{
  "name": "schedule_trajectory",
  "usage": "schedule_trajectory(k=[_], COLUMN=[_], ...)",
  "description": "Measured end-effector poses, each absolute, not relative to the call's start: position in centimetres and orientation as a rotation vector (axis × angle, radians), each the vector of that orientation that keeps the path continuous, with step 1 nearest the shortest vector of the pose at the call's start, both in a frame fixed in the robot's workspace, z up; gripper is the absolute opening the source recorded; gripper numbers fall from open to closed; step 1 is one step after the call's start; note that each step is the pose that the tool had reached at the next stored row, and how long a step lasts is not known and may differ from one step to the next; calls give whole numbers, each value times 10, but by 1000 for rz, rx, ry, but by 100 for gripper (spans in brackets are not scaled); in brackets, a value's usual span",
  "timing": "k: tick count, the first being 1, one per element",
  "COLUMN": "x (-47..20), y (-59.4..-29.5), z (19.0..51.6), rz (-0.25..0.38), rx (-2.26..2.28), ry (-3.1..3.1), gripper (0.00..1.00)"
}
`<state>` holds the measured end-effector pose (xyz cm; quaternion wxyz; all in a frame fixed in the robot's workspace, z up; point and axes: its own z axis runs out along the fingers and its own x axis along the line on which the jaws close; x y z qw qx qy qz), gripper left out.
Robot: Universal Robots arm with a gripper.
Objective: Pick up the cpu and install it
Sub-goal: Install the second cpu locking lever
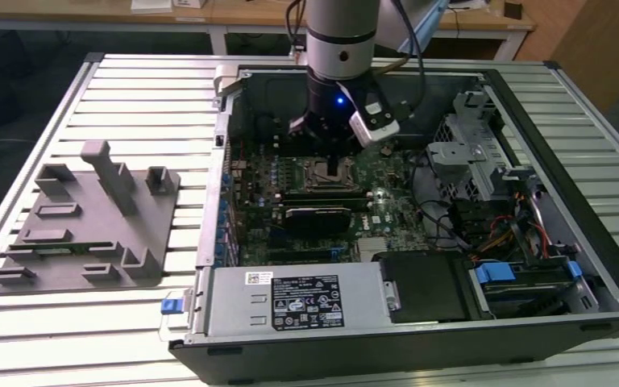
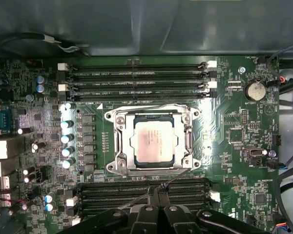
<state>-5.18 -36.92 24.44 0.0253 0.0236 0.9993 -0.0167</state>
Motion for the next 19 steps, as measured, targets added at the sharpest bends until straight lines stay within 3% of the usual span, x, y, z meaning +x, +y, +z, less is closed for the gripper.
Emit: schedule_trajectory(k=[19], x=[-55], y=[-374], z=[238], rz=[-39], rx=[73], ry=[3090], gripper=[11])
